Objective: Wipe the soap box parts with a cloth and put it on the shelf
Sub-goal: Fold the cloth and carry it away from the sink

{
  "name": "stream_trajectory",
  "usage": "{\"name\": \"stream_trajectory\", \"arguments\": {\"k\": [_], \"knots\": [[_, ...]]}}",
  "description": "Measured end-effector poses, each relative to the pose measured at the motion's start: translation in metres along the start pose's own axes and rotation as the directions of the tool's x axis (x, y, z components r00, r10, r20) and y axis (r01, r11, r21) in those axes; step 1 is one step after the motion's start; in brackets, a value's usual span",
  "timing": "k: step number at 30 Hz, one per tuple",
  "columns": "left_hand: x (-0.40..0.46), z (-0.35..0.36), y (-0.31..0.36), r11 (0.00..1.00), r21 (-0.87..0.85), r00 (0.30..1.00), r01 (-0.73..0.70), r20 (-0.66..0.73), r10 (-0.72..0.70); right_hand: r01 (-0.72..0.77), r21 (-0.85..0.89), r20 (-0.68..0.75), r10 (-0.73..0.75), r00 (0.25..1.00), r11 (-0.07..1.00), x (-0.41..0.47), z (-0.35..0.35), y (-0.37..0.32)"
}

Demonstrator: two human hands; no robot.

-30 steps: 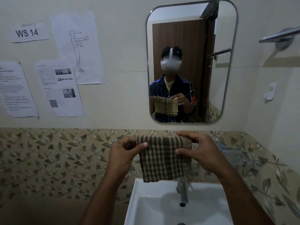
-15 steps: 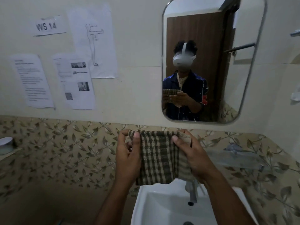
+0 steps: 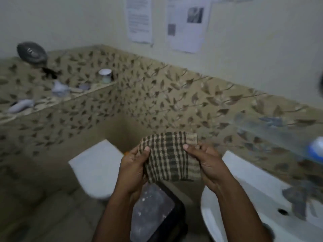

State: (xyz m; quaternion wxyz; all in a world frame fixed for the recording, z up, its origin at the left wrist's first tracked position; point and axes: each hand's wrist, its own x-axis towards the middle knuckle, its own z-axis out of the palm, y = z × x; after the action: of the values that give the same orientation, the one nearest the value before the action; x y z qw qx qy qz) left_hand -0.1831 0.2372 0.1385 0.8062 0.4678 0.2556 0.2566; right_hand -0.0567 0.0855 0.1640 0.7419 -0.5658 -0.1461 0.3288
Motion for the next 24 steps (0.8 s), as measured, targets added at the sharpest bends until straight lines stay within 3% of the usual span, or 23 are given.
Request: {"name": "stream_trajectory", "arguments": {"k": [6, 13, 19, 24], "knots": [[0.023, -0.083, -0.070, 0.984, 0.177, 0.956, -0.012, -0.285, 0.063, 0.040, -0.333, -0.100, -0.077, 0.992, 0.942, 0.054, 0.039, 0.122], [0.051, -0.150, -0.184, 0.914, 0.400, 0.860, 0.066, -0.487, 0.151, -0.035, -0.546, 0.017, 0.053, 0.998, 0.837, 0.115, 0.020, 0.251], [0.055, -0.181, -0.277, 0.871, 0.454, 0.890, 0.188, -0.453, 0.044, -0.089, -0.696, 0.050, 0.172, 0.984, 0.712, 0.142, -0.023, 0.344], [0.058, -0.206, -0.338, 0.825, 0.529, 0.896, 0.200, -0.439, 0.064, -0.131, -0.779, 0.015, 0.227, 0.974, 0.614, 0.150, -0.032, 0.401]]}}
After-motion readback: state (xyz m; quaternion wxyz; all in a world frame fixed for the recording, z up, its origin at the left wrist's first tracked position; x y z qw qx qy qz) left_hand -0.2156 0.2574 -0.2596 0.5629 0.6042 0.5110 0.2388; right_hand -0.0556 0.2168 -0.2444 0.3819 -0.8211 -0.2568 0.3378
